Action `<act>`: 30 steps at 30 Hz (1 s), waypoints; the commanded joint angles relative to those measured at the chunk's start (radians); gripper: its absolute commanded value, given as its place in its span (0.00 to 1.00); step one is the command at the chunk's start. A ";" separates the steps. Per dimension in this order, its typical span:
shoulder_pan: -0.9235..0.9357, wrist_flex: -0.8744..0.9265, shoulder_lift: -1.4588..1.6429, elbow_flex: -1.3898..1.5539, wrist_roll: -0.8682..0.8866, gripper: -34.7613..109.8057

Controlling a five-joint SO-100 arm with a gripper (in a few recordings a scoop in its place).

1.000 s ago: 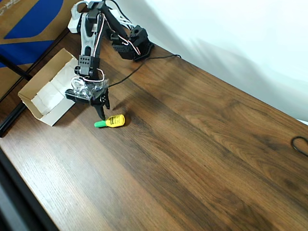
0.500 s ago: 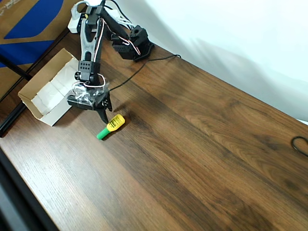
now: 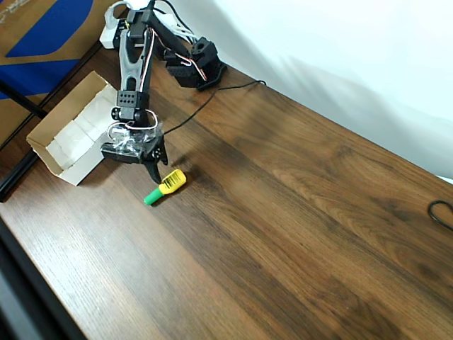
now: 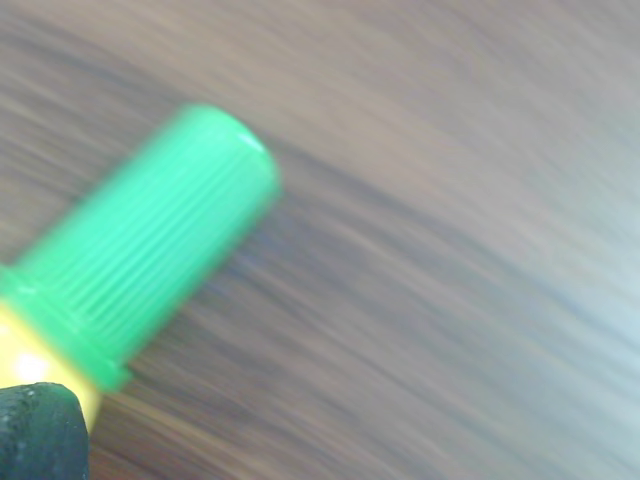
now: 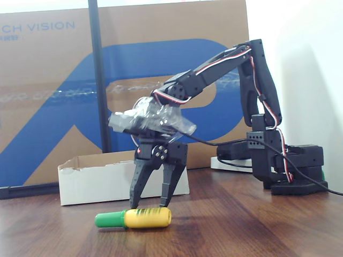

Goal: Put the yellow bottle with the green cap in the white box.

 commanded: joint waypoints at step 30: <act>-0.155 0.170 0.066 -0.130 -0.196 0.47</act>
